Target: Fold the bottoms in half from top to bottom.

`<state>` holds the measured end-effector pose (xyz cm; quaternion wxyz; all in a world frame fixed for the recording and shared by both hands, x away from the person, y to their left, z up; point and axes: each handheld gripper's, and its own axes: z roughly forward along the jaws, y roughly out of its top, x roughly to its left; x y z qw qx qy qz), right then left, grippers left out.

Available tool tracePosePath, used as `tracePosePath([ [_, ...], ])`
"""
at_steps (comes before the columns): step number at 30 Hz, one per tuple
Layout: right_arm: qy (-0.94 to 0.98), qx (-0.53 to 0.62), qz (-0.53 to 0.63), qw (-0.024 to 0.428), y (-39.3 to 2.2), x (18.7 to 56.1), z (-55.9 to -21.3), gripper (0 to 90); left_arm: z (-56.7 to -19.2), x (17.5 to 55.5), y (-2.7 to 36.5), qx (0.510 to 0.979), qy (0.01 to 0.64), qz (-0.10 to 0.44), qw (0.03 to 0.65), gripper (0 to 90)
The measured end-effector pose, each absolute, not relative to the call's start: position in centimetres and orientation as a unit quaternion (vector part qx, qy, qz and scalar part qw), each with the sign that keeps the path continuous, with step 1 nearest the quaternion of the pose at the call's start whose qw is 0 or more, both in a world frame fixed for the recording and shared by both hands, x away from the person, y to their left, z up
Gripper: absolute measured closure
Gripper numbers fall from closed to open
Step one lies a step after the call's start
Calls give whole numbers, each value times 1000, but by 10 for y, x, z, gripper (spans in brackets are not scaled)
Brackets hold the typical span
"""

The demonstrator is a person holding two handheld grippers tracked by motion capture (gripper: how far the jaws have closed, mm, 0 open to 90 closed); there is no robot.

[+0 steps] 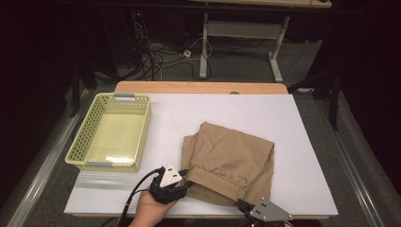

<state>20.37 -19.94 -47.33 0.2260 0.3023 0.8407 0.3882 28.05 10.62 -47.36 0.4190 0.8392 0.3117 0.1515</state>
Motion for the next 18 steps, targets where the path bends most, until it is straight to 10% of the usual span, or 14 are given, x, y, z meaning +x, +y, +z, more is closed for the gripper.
tracePosePath([
  [18,840,292,401,222,-203,200,-467,881,-450,262,106,858,304,141,390,786],
])
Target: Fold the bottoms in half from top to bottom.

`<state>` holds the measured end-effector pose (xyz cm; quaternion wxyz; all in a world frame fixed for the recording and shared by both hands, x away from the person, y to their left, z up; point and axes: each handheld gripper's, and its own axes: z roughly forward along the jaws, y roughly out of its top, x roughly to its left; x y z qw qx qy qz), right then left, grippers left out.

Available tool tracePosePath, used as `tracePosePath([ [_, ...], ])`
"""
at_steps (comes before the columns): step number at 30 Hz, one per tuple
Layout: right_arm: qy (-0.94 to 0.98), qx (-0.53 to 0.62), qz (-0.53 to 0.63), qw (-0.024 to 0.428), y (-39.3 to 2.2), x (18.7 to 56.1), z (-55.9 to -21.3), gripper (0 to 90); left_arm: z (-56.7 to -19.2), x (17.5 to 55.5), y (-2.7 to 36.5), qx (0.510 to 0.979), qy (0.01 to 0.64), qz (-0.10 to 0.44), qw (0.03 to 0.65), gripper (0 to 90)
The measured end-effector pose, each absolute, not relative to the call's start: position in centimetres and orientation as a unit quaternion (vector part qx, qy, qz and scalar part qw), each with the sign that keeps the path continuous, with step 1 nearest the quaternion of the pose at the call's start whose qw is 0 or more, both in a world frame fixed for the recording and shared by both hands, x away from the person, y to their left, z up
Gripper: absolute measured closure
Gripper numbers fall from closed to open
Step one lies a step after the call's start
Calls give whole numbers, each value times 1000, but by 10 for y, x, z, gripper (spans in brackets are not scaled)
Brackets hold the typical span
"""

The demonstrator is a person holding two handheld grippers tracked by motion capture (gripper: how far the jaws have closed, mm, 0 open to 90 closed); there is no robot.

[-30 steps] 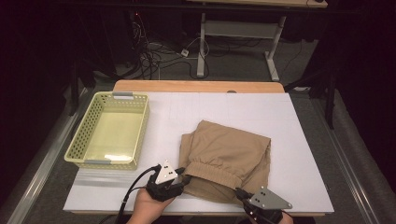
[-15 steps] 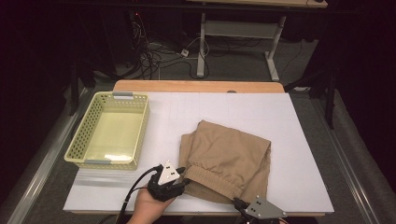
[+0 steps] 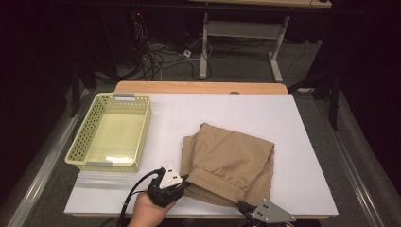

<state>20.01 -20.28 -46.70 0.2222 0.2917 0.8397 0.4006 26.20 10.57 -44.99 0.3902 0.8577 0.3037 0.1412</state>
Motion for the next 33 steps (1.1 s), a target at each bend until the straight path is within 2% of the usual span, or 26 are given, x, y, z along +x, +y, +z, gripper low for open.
tracePosePath([
  [6,845,282,396,224,-199,197,-468,881,-471,259,113,849,323,128,399,787],
  [12,849,275,395,217,-198,194,-469,881,-475,254,116,847,326,130,400,773],
  [14,850,274,393,218,-198,194,-470,880,-478,255,117,847,332,124,397,699],
  [18,849,279,395,212,-200,195,-472,867,-479,259,123,824,368,112,417,471],
  [19,850,279,394,212,-200,195,-471,858,-478,260,125,820,371,112,420,450],
  [22,845,275,410,205,-201,195,-469,754,-478,261,127,818,376,113,419,410],
  [27,830,278,432,215,-204,195,-463,584,-483,264,125,825,378,96,409,404],
  [33,810,296,450,231,-216,198,-456,497,-485,267,125,828,388,76,397,397],
])
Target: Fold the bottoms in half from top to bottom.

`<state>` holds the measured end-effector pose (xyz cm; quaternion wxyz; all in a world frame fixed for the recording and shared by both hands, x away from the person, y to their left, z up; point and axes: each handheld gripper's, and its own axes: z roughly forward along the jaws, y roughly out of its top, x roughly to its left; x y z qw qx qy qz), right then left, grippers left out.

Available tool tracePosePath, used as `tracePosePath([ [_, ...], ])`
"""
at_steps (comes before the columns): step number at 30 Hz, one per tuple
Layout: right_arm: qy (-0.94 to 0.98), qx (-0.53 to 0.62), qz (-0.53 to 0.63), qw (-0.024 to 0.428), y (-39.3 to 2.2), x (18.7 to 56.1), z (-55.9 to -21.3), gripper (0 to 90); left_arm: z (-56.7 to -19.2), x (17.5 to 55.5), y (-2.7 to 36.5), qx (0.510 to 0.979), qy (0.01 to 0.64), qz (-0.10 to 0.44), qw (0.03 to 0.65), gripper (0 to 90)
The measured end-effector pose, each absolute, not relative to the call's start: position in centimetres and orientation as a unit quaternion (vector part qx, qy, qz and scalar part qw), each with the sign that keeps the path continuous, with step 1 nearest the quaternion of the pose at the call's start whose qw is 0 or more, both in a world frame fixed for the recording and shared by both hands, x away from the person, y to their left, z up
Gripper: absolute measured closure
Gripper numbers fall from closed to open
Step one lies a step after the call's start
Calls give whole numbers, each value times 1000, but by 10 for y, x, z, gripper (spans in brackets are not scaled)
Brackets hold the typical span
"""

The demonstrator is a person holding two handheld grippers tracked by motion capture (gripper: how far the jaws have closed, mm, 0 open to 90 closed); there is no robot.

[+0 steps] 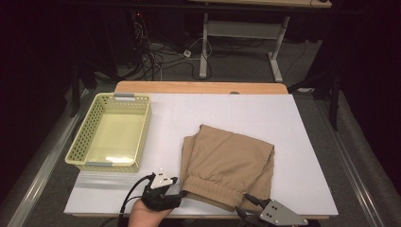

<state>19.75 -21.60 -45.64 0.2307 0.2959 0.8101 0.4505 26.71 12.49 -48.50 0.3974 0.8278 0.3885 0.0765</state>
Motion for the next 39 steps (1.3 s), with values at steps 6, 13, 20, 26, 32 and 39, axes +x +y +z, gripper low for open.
tracePosePath([
  [6,794,333,450,238,-239,210,-460,475,-486,265,122,827,396,63,395,416],
  [13,786,357,437,254,-256,221,-465,435,-487,264,117,825,393,46,403,517],
  [20,777,376,436,255,-263,230,-466,394,-486,261,108,828,392,60,396,620],
  [26,779,374,433,256,-261,230,-467,381,-487,262,108,825,392,60,403,743],
  [32,774,376,435,266,-264,231,-466,322,-483,264,107,831,380,64,401,805],
  [39,763,387,445,265,-273,232,-465,241,-477,263,111,836,366,73,403,809],
])
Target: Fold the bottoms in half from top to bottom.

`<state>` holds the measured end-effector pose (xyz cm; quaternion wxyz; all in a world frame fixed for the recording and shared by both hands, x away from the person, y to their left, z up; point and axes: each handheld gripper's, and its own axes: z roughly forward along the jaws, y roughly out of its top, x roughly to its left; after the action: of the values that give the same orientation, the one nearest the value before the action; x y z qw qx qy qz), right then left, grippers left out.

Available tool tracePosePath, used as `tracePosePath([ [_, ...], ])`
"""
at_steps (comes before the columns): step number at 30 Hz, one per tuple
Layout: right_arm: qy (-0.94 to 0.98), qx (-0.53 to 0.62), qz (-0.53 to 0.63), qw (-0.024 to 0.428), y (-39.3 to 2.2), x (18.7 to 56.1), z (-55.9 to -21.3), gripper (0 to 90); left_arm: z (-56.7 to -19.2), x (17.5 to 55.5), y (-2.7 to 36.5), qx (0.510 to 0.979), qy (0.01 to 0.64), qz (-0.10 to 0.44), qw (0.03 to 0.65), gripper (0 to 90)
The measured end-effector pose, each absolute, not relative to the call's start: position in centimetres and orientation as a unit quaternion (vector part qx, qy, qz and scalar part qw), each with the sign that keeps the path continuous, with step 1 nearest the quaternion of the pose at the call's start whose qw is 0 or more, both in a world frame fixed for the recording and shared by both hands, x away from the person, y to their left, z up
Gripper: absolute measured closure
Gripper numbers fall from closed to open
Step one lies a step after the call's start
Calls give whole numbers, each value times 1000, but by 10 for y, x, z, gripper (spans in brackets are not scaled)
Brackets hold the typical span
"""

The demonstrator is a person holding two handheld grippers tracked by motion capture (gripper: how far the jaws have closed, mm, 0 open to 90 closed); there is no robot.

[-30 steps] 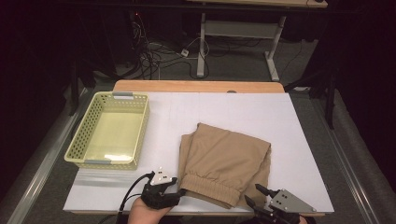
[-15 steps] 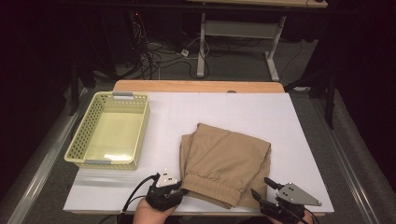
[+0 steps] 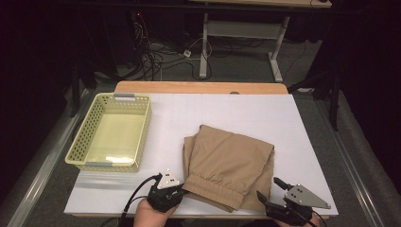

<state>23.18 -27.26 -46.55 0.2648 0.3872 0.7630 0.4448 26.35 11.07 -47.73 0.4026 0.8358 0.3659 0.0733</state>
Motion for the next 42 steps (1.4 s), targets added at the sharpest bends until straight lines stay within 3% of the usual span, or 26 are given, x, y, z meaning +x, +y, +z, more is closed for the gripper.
tracePosePath([
  [5,751,401,451,267,-279,233,-466,163,-476,262,120,841,359,82,397,809],
  [16,753,398,462,248,-274,232,-467,179,-476,265,142,841,366,104,385,809],
  [22,773,337,494,211,-224,226,-458,563,-479,263,138,843,364,118,377,806],
  [25,784,317,492,205,-195,229,-457,603,-479,262,137,844,363,123,375,805],
  [28,799,330,459,204,-179,238,-469,551,-479,261,137,845,360,129,373,804],
  [32,810,368,438,128,-185,248,-487,544,-479,259,134,846,360,138,368,799],
  [38,833,344,414,126,-186,245,-487,865,-480,258,134,845,363,142,367,789],
  [42,840,331,407,138,-184,239,-484,900,-481,258,134,843,365,143,368,785],
])
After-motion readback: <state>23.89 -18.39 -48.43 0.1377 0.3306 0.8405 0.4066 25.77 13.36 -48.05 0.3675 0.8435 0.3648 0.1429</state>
